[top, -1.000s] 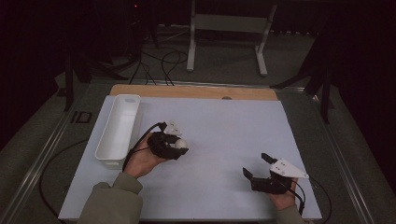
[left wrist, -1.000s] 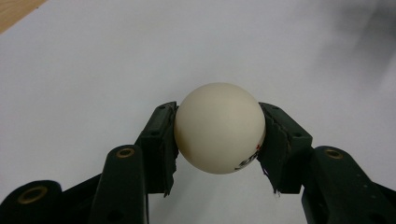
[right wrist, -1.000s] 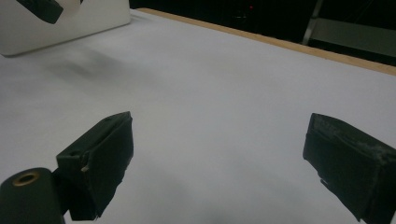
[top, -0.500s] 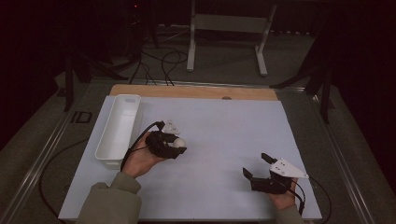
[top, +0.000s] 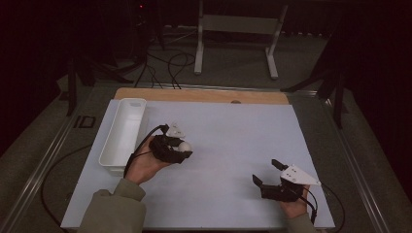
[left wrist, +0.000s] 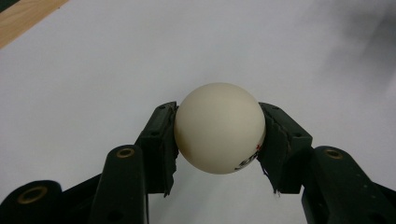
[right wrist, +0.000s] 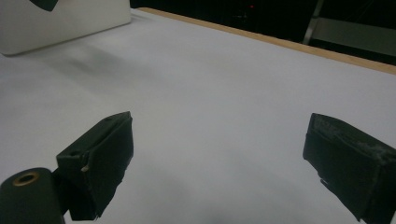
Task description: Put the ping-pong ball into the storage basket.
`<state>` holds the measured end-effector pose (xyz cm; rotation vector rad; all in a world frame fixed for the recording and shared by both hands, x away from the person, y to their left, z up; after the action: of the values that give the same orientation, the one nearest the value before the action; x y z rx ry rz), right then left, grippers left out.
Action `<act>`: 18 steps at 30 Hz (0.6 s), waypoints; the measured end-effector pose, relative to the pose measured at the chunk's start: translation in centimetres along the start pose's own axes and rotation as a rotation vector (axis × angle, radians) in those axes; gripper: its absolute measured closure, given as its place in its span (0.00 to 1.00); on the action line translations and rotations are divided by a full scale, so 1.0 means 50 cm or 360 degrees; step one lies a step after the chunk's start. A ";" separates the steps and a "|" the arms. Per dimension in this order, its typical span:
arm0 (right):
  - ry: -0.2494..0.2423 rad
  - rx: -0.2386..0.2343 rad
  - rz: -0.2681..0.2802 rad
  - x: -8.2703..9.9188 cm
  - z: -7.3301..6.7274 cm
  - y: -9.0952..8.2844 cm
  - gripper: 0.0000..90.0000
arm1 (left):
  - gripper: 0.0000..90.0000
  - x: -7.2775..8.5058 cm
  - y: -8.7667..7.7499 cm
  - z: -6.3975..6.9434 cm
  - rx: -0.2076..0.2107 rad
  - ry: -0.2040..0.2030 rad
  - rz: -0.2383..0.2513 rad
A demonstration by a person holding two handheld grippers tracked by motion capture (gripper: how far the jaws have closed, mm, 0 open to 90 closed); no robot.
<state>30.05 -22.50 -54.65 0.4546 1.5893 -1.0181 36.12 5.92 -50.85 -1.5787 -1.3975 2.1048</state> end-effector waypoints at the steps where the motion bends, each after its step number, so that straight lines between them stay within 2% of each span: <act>1: 0.0001 0.0000 -0.0001 0.000 0.000 0.000 0.09 | 0.57 -0.001 -0.002 -0.002 -0.0004 -0.0002 0.0004; 18: 0.0000 0.0000 -0.0001 0.000 0.000 0.000 0.09 | 0.57 -0.003 -0.016 -0.012 -0.0038 -0.0018 0.0007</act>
<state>30.03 -22.50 -54.64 0.4543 1.5895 -1.0182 36.38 6.63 -50.13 -1.5823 -1.4290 2.1104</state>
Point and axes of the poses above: each handheld gripper's, and its own axes: y roughly forward along the jaws, x roughly out of its underside, z roughly to its right, the point moved 9 cm from there along y, roughly forward along the jaws, and after that the axes turned 1 degree about z, right-handed, at the moved point
